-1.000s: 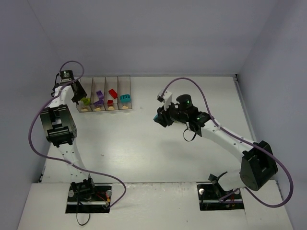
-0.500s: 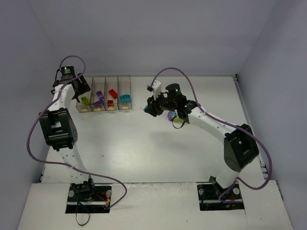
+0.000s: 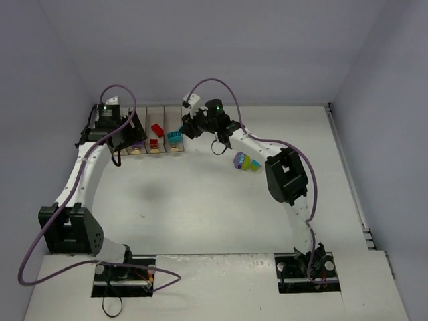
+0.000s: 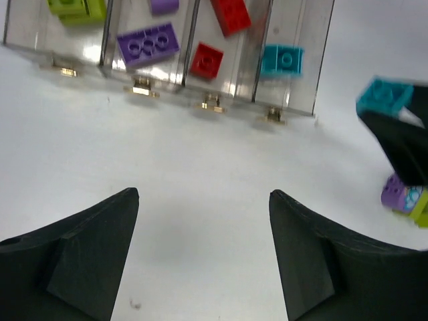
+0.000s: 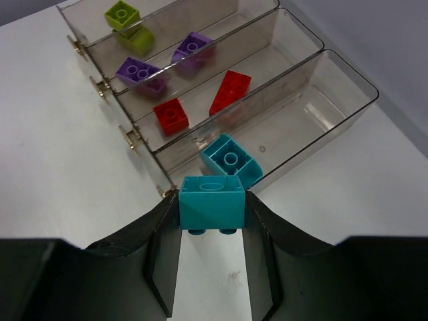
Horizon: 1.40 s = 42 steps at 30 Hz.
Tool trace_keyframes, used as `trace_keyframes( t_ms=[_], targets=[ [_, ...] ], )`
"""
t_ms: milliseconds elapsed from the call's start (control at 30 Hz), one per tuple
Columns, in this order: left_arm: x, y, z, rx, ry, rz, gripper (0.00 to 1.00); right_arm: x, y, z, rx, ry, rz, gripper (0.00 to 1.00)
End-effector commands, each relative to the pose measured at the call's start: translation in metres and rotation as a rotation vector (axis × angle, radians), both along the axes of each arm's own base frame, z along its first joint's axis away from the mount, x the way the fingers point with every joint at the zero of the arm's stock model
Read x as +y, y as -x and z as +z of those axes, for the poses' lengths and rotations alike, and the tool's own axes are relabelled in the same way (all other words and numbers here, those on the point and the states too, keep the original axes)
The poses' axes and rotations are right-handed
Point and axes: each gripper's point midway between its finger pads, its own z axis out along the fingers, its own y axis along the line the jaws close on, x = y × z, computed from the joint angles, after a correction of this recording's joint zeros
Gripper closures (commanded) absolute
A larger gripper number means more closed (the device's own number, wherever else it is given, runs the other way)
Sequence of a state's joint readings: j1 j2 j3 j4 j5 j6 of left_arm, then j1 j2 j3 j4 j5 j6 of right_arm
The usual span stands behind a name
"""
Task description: Sort the legos into containers by color
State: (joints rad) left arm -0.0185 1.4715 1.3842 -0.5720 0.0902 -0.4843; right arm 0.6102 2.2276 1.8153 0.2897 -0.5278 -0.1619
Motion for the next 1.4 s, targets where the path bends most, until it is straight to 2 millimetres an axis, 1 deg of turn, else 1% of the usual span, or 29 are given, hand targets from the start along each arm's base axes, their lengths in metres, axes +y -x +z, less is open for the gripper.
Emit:
trace_keyframes(
  t_ms=[0, 33, 67, 100, 167, 267, 333, 433, 467, 500, 533, 667, 700, 733, 800, 900, 933, 1000, 1033, 1067, 1100, 1133, 1167, 1200, 1233, 1267, 1300, 1333, 1367],
  targets=[
    [-0.011, 0.031, 0.03, -0.069, 0.036, -0.033, 0.28, 0.021, -0.028, 0.05, -0.165, -0.103, -0.023, 0.91],
    [-0.012, 0.038, 0.032, -0.071, 0.035, -0.038, 0.28, 0.023, -0.032, 0.049, -0.171, -0.11, -0.028, 0.9],
    [-0.012, 0.045, 0.032, -0.065, 0.035, -0.041, 0.28, 0.027, -0.038, 0.058, -0.196, -0.128, -0.031, 0.89],
    [-0.013, 0.058, 0.033, -0.054, 0.031, -0.05, 0.28, 0.031, -0.042, 0.049, -0.198, -0.13, -0.033, 0.88],
    [-0.015, 0.072, 0.037, -0.056, 0.036, -0.066, 0.28, 0.038, -0.05, 0.045, -0.212, -0.142, -0.037, 0.86],
    [-0.015, 0.087, 0.031, -0.049, 0.04, -0.071, 0.28, 0.047, -0.058, 0.038, -0.229, -0.161, -0.046, 0.81],
    [-0.015, 0.092, 0.028, -0.045, 0.039, -0.069, 0.28, 0.05, -0.062, 0.032, -0.232, -0.165, -0.055, 0.77],
    [-0.018, 0.1, 0.022, -0.025, 0.053, -0.083, 0.28, 0.054, -0.068, 0.027, -0.246, -0.18, -0.081, 0.65],
    [-0.02, 0.103, 0.024, -0.032, 0.064, -0.092, 0.28, 0.056, -0.071, 0.027, -0.252, -0.191, -0.088, 0.58],
    [-0.021, 0.104, 0.023, -0.032, 0.068, -0.097, 0.28, 0.057, -0.072, 0.026, -0.255, -0.194, -0.093, 0.55],
    [-0.022, 0.106, 0.022, -0.033, 0.069, -0.1, 0.28, 0.058, -0.074, 0.024, -0.254, -0.195, -0.101, 0.47],
    [-0.022, 0.11, 0.018, -0.028, 0.064, -0.112, 0.28, 0.057, -0.076, 0.034, -0.265, -0.21, -0.122, 0.35],
    [-0.024, 0.111, 0.017, -0.027, 0.068, -0.121, 0.27, 0.055, -0.076, 0.034, -0.261, -0.209, -0.127, 0.34],
    [-0.025, 0.111, 0.017, -0.027, 0.071, -0.133, 0.27, 0.053, -0.075, 0.044, -0.269, -0.215, -0.133, 0.33],
    [-0.028, 0.11, 0.015, -0.028, 0.073, -0.156, 0.28, 0.048, -0.074, 0.053, -0.275, -0.221, -0.155, 0.32],
    [-0.032, 0.108, 0.016, -0.036, 0.076, -0.188, 0.27, 0.033, -0.069, 0.068, -0.285, -0.219, -0.185, 0.31],
    [-0.032, 0.107, 0.016, -0.04, 0.075, -0.193, 0.28, 0.025, -0.065, 0.077, -0.288, -0.219, -0.199, 0.32],
    [-0.034, 0.105, 0.021, -0.053, 0.068, -0.211, 0.28, 0.006, -0.067, 0.083, -0.279, -0.211, -0.253, 0.33],
    [-0.035, 0.104, 0.021, -0.048, 0.068, -0.218, 0.28, -0.007, -0.062, 0.085, -0.25, -0.213, -0.282, 0.35],
    [-0.036, 0.103, 0.021, -0.047, 0.066, -0.225, 0.27, -0.026, -0.068, 0.083, -0.235, -0.206, -0.337, 0.37],
    [-0.038, 0.103, 0.023, -0.051, 0.065, -0.23, 0.28, -0.038, -0.068, 0.083, -0.221, -0.202, -0.373, 0.37],
    [-0.04, 0.102, 0.023, -0.051, 0.067, -0.234, 0.28, -0.055, -0.065, 0.098, -0.212, -0.215, -0.418, 0.38],
    [-0.04, 0.101, 0.021, -0.048, 0.069, -0.234, 0.28, -0.079, -0.067, 0.072, -0.168, -0.164, -0.484, 0.38],
    [-0.042, 0.101, 0.02, -0.044, 0.072, -0.234, 0.28, -0.094, -0.065, 0.068, -0.153, -0.146, -0.52, 0.37],
    [-0.044, 0.101, 0.018, -0.037, 0.076, -0.241, 0.28, -0.111, -0.06, 0.074, -0.142, -0.137, -0.56, 0.36],
    [-0.046, 0.101, 0.017, -0.033, 0.082, -0.245, 0.28, -0.125, -0.058, 0.067, -0.118, -0.118, -0.594, 0.36],
    [-0.048, 0.101, 0.015, -0.027, 0.085, -0.253, 0.28, -0.152, -0.053, 0.057, -0.079, -0.102, -0.668, 0.36],
    [-0.052, 0.102, 0.014, -0.025, 0.088, -0.261, 0.28, -0.165, -0.047, 0.046, -0.041, -0.071, -0.696, 0.35],
    [-0.053, 0.102, 0.014, -0.026, 0.088, -0.265, 0.28, -0.182, -0.039, 0.022, 0.003, -0.027, -0.743, 0.35]
  ],
)
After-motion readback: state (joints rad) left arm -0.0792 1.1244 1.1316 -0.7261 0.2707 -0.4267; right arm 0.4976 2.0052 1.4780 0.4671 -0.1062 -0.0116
